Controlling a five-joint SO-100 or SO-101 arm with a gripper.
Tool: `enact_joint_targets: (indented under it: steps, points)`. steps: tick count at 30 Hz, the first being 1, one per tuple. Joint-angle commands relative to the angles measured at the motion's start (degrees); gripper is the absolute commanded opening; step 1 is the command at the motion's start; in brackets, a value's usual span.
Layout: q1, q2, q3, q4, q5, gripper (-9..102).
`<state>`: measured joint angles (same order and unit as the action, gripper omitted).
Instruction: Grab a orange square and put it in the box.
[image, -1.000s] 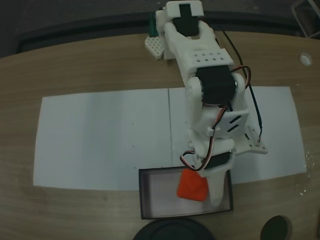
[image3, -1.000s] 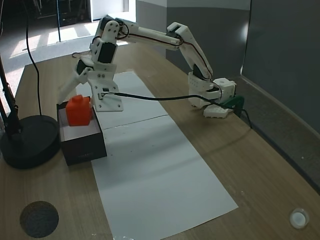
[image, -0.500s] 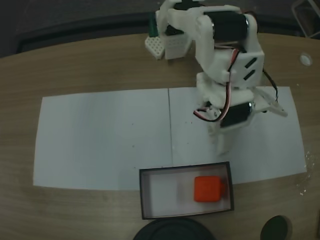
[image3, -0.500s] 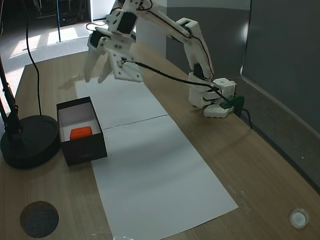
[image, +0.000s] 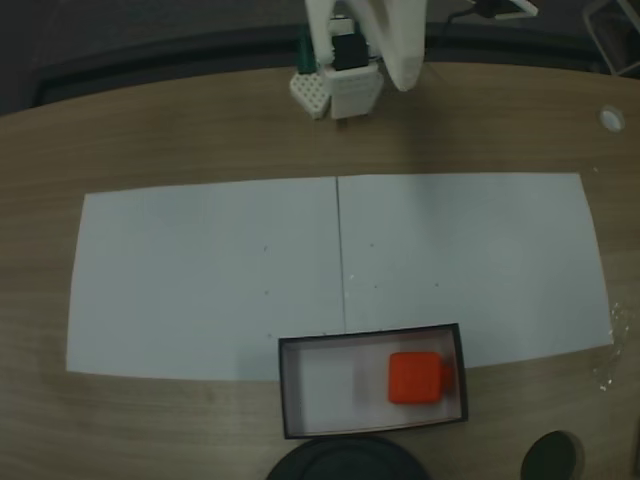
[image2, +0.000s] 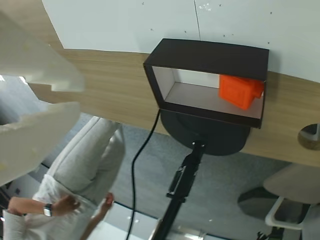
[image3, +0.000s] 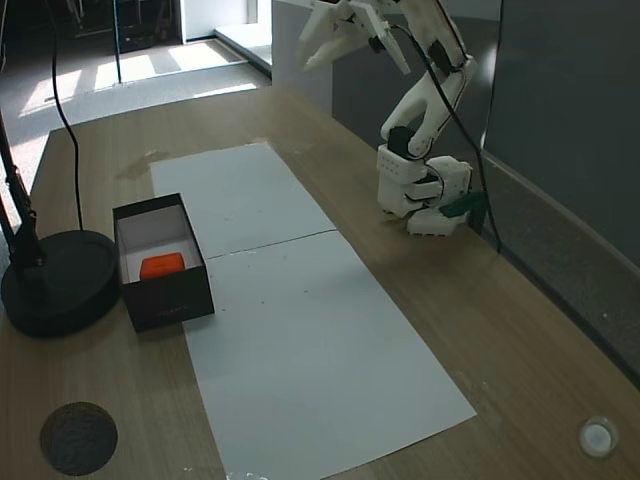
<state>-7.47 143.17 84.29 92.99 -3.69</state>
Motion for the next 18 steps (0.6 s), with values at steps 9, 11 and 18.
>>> enact_joint_targets:
  steps: [9,11,18]
  points:
    - [8.79,38.94,40.52,-14.85,-1.93,0]
    - [10.11,43.95,46.14,-17.14,-4.57,0]
    - [12.66,56.43,60.21,-21.45,-6.68,0]
